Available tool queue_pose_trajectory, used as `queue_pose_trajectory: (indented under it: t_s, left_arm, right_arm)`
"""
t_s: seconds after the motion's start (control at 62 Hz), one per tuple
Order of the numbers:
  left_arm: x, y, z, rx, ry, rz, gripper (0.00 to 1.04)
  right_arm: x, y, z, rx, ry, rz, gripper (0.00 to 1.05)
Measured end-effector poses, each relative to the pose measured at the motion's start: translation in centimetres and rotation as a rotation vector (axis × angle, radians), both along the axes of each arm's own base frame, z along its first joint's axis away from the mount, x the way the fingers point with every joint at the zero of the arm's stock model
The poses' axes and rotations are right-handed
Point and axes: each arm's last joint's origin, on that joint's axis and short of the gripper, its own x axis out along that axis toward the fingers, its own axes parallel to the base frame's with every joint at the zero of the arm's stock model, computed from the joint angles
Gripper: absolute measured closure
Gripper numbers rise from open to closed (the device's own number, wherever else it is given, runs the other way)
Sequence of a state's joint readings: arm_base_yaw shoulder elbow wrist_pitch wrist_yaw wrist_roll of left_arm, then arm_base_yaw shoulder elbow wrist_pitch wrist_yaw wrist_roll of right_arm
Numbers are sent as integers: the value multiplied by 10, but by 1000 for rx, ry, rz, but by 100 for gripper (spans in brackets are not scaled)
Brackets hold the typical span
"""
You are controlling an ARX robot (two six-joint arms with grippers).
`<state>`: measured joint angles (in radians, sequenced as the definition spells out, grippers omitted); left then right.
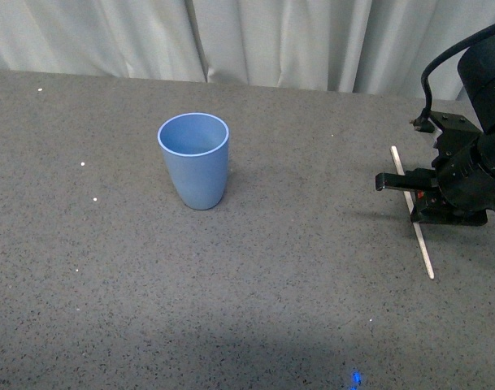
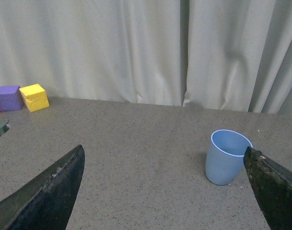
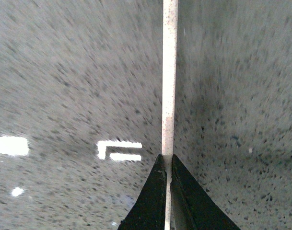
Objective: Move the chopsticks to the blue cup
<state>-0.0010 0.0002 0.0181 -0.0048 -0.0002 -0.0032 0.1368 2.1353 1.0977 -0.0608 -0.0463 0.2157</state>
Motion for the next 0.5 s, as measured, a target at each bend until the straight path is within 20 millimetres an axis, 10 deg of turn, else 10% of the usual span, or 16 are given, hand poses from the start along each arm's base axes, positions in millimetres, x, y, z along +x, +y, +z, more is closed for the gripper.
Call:
queue_pose_trajectory:
  t_s: [0.274,0.5]
  left_arm:
    - [0,0,0,0,0,0,7]
    - [0,0,0,0,0,0,7]
  right_arm:
    - [-1,33,86,21,-576,133,104]
    - [7,82,111,166,-921,336,104]
